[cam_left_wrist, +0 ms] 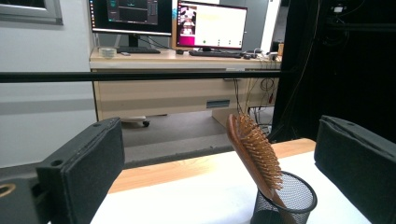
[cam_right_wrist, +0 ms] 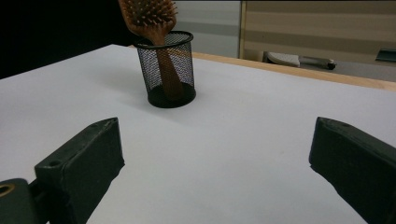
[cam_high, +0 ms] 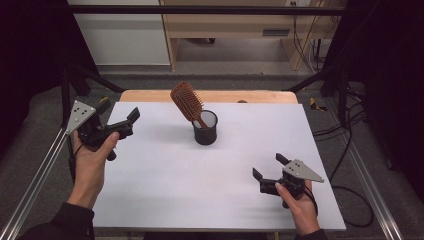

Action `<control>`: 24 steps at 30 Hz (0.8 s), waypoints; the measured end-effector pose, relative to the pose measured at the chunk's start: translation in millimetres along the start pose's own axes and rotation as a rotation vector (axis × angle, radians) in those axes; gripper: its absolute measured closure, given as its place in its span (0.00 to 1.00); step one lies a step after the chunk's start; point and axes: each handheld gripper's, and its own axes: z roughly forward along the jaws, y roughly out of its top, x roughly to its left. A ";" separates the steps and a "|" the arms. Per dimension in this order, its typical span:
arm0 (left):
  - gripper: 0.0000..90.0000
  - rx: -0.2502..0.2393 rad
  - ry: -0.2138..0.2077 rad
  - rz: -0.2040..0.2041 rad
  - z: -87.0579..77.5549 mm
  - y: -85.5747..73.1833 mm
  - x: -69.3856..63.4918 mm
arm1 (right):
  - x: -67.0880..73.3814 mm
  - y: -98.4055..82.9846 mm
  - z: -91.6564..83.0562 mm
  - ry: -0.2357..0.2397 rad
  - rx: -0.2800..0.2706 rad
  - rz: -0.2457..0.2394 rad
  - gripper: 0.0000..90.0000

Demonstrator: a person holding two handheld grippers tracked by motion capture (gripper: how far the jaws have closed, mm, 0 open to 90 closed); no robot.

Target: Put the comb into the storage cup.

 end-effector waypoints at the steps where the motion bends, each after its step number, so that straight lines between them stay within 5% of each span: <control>1: 0.02 0.001 -0.005 0.000 -1.7 -0.3 0.6 | -0.1 0.1 0.1 -0.002 0.000 0.002 0.04; 16: 0.01 0.009 0.019 -0.009 -15.9 -17.2 13.9 | -2.4 -0.4 -1.7 -0.011 0.000 -0.001 0.04; 24: 0.01 0.013 0.042 -0.049 -24.5 -35.0 26.5 | -3.4 -0.6 -2.0 -0.010 -0.001 -0.001 0.04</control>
